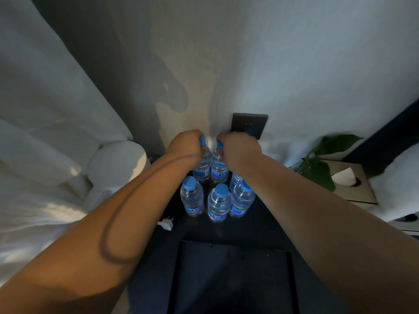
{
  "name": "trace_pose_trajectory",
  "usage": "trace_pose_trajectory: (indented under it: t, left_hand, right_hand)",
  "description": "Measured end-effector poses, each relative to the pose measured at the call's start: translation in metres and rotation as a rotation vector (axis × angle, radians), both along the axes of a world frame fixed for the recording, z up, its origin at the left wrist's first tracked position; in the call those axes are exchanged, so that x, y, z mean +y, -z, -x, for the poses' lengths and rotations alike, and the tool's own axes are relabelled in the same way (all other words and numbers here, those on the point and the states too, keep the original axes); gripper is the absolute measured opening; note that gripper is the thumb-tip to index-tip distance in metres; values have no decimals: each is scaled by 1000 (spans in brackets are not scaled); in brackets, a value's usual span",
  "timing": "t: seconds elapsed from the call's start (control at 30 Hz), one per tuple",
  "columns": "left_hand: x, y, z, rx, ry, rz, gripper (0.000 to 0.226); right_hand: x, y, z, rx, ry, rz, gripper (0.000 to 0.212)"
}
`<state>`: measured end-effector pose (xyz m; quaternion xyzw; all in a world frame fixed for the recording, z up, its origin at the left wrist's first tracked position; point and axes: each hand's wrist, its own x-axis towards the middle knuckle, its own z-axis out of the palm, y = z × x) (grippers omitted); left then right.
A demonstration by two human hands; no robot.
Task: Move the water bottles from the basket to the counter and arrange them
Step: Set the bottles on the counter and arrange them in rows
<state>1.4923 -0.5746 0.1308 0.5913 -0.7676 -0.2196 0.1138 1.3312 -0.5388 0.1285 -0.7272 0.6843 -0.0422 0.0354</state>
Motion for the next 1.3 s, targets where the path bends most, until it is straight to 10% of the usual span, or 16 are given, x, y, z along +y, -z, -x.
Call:
trace_pose_trajectory:
  t: [1.3]
  left_hand:
    - [-2,-15,-6,-85,137,14,27]
  right_hand:
    - [-4,-2,0,113,35,-62,18]
